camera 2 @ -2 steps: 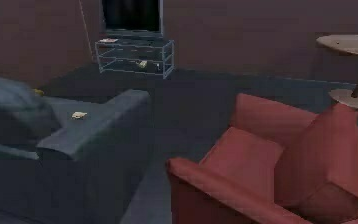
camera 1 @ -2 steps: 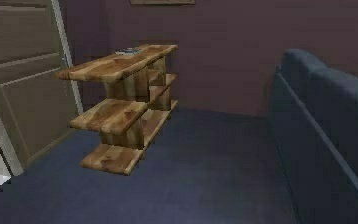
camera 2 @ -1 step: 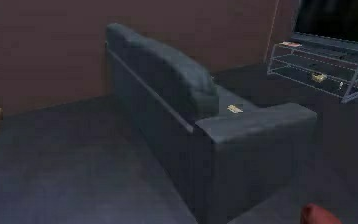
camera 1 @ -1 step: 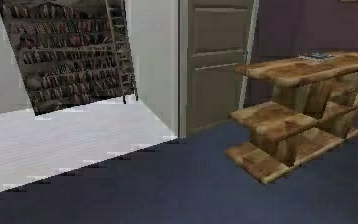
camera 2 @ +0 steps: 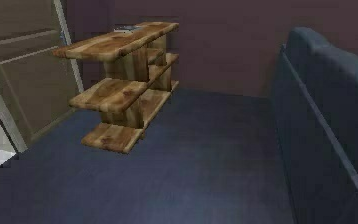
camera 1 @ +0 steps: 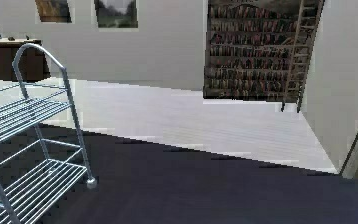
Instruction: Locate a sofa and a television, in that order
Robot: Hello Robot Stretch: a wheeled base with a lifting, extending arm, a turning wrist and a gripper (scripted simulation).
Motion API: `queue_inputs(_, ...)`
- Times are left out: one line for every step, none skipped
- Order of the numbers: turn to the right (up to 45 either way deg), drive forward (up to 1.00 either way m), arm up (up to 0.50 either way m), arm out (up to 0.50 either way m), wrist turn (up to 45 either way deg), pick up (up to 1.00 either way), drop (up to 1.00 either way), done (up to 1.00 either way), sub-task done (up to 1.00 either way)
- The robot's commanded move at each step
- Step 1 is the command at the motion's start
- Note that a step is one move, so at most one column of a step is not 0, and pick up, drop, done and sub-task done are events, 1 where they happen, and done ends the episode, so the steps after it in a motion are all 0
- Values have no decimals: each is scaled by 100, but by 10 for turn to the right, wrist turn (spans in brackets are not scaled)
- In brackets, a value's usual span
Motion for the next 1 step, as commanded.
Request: queue_inputs(-60,0,0,0,0,0,0,0,0)
